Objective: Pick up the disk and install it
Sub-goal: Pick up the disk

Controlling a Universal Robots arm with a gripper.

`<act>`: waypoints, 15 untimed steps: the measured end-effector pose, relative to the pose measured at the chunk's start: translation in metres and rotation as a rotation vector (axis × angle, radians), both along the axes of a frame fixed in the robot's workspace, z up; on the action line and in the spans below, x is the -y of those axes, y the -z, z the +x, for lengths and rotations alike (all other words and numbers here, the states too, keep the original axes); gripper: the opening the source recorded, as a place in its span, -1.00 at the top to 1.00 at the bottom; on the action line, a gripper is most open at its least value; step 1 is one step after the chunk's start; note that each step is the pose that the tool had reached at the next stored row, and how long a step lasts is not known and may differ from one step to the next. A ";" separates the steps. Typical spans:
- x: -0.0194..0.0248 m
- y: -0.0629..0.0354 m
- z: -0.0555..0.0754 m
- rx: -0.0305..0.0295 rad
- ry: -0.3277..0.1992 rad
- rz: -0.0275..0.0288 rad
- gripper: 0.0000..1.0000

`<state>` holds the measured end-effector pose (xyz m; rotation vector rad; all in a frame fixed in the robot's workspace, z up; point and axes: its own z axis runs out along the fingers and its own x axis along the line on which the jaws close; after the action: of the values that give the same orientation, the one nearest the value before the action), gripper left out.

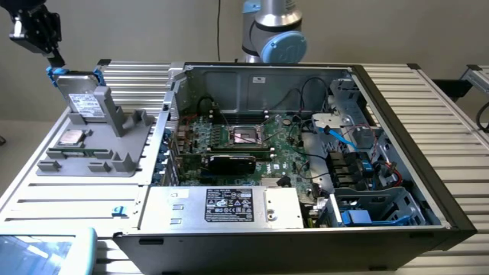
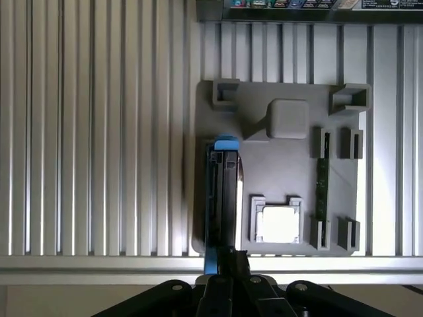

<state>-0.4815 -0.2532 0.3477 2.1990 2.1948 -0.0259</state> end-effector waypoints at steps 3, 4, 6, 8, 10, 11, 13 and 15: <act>0.0001 0.0000 0.000 -0.0001 0.000 -0.0017 0.76; 0.0000 0.0001 0.000 0.0001 0.000 -0.0017 0.62; 0.0000 0.0001 0.000 0.0001 0.000 -0.0017 0.62; 0.0000 0.0001 0.000 0.0001 0.000 -0.0017 0.58; 0.0000 0.0001 0.000 0.0001 0.000 -0.0017 0.47; 0.0000 0.0001 0.000 0.0001 0.000 -0.0017 0.33; 0.0000 0.0001 0.000 0.0000 0.000 -0.0017 0.29; 0.0000 0.0002 0.000 0.0001 0.000 -0.0017 0.29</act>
<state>-0.4815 -0.2532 0.3475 2.1984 2.1937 -0.0276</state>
